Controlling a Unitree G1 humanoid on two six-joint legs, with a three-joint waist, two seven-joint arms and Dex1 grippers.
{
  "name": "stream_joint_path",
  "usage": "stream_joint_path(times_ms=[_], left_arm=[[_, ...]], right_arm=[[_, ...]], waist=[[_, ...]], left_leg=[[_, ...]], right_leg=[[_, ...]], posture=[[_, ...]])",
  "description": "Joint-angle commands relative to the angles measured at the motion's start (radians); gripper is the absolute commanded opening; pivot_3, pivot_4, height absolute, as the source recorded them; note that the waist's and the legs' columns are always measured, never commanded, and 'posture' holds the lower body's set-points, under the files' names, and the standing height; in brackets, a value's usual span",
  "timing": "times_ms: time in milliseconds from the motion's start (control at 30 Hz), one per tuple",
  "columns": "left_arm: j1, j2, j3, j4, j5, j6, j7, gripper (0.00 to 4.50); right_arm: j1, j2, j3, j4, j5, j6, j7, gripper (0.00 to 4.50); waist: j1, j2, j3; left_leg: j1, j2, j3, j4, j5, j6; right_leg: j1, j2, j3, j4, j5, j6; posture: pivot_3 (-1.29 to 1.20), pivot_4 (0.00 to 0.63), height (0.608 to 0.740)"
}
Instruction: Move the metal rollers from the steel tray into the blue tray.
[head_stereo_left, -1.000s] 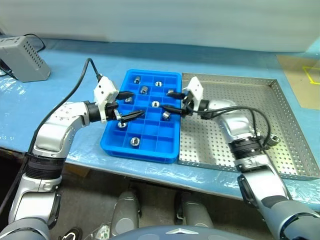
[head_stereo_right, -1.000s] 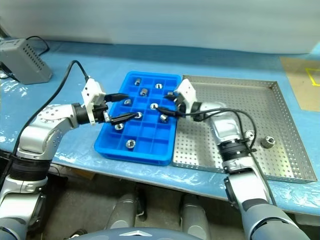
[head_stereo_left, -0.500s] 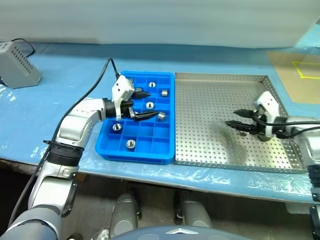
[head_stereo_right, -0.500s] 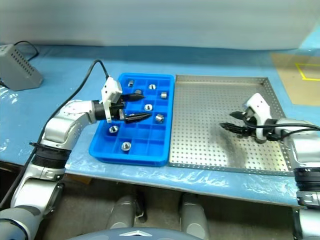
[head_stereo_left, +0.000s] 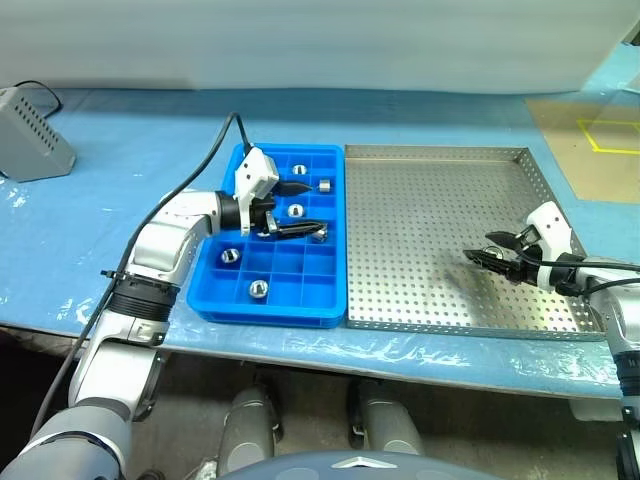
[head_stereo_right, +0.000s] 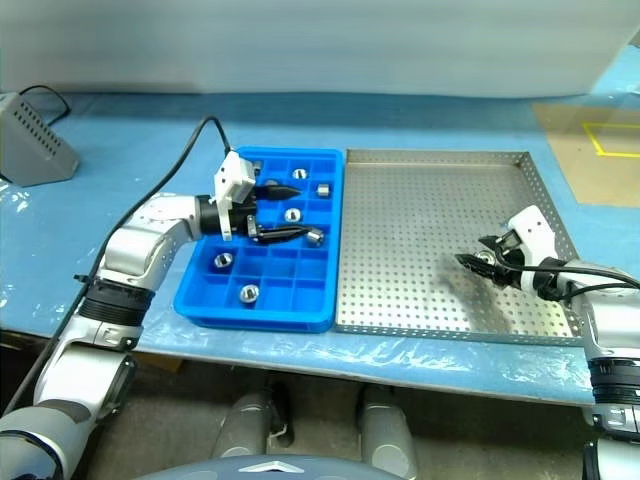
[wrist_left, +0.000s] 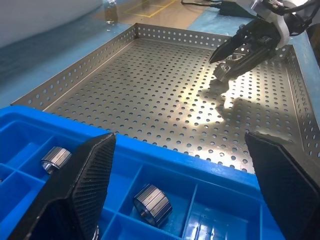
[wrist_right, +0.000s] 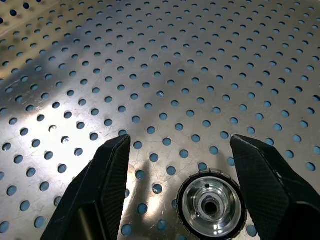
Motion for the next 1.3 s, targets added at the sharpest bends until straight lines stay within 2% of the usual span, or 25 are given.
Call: stream_joint_path(times_ms=[33, 500, 667, 700, 900, 1033, 1300], left_arm=[[-0.014, 0.015, 0.013, -0.024, -0.001, -0.010, -0.010, 4.38], [-0.006, 0.024, 0.013, -0.033, 0.000, -0.003, -0.008, 4.38], [0.000, 0.022, 0.011, -0.039, 0.001, -0.002, -0.006, 4.38], [0.001, 0.023, 0.011, -0.040, 0.000, -0.001, -0.006, 4.38], [0.000, 0.024, 0.014, -0.039, 0.000, 0.003, -0.005, 4.38], [0.007, 0.039, 0.024, -0.045, -0.001, 0.006, -0.005, 4.38], [0.024, 0.179, 0.056, -0.029, 0.014, -0.038, -0.068, 4.38]], right_arm=[[0.004, -0.003, 0.009, 0.018, -0.025, -0.050, -0.004, 3.25], [-0.013, 0.024, 0.041, 0.071, -0.066, -0.111, -0.015, 3.25], [-0.024, 0.028, 0.051, 0.073, -0.077, -0.129, -0.020, 1.71], [-0.028, 0.030, 0.053, 0.074, -0.079, -0.128, -0.022, 1.67], [-0.040, 0.035, 0.071, 0.071, -0.092, -0.141, -0.032, 1.67], [-0.063, 0.054, 0.079, -0.040, -0.040, -0.074, -0.005, 1.67], [-0.213, 0.164, 0.209, -0.304, 0.051, 0.094, 0.041, 1.67]], waist=[[0.000, 0.000, 0.000], [0.000, 0.000, 0.000], [0.000, 0.000, 0.000], [0.000, 0.000, 0.000], [0.000, 0.000, 0.000], [-0.002, 0.000, 0.000], [0.002, 0.000, 0.000]], left_leg=[[0.000, 0.000, 0.000, 0.000, 0.000, 0.000], [0.000, 0.000, 0.000, 0.000, 0.000, 0.000], [0.000, 0.000, 0.000, 0.000, 0.000, 0.000], [0.000, 0.000, 0.000, 0.000, 0.000, 0.000], [0.001, 0.000, 0.000, 0.000, 0.000, 0.000], [0.001, 0.000, 0.000, 0.001, 0.000, 0.000], [0.000, 0.002, 0.000, -0.001, 0.001, -0.001]], right_leg=[[0.000, 0.000, 0.000, 0.000, 0.000, 0.000], [0.000, 0.000, 0.000, 0.000, 0.000, 0.000], [0.000, 0.000, 0.000, 0.000, 0.000, 0.000], [0.000, 0.000, 0.000, 0.000, 0.000, 0.000], [0.001, 0.000, 0.000, 0.000, 0.000, 0.000], [0.001, 0.000, 0.000, 0.000, 0.000, 0.000], [-0.002, 0.001, 0.000, 0.003, 0.000, 0.000]], posture=[[-0.35, 0.150, 0.740], [-0.34, 0.150, 0.740], [-0.34, 0.150, 0.740], [-0.34, 0.150, 0.740], [-0.33, 0.150, 0.740], [-0.33, 0.150, 0.740], [-0.24, 0.150, 0.740]])
